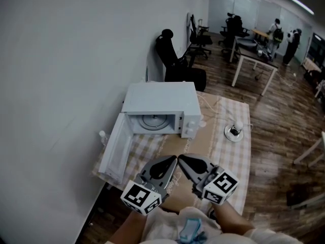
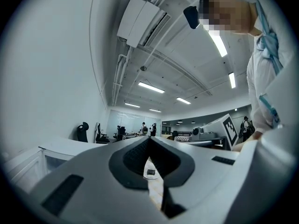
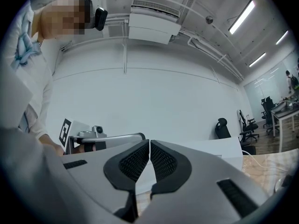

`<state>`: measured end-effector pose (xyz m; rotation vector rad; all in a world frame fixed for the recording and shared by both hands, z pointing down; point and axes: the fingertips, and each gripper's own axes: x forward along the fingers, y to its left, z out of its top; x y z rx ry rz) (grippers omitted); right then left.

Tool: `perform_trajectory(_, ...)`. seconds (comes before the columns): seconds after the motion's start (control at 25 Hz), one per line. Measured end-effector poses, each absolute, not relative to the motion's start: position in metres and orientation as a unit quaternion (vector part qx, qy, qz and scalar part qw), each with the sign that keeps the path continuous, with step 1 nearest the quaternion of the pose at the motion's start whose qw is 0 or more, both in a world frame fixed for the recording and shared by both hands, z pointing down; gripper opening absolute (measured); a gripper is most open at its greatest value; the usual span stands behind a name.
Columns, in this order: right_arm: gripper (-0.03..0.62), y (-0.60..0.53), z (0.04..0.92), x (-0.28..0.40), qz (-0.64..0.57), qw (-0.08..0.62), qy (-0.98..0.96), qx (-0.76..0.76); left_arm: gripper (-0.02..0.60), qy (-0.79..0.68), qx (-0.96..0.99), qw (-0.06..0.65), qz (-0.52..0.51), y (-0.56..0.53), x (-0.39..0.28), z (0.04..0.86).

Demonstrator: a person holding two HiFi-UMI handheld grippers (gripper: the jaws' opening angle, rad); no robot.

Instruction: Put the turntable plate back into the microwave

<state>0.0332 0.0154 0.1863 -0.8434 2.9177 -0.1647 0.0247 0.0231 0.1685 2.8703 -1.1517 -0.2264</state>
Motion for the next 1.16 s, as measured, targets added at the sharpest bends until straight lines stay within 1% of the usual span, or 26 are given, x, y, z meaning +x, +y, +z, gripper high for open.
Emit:
perform_trajectory(0.2,0.032,0.011,0.187,0.029,-0.053,0.04,0.958,-0.278,0.0,-0.368,0.927,0.024,-0.072,0.018,0.021,0.17)
perform_trajectory(1.16,0.031,-0.015,0.193,0.024,-0.066,0.042,0.954,-0.289,0.0,-0.354,0.932,0.027,-0.077,-0.01,0.016,0.182)
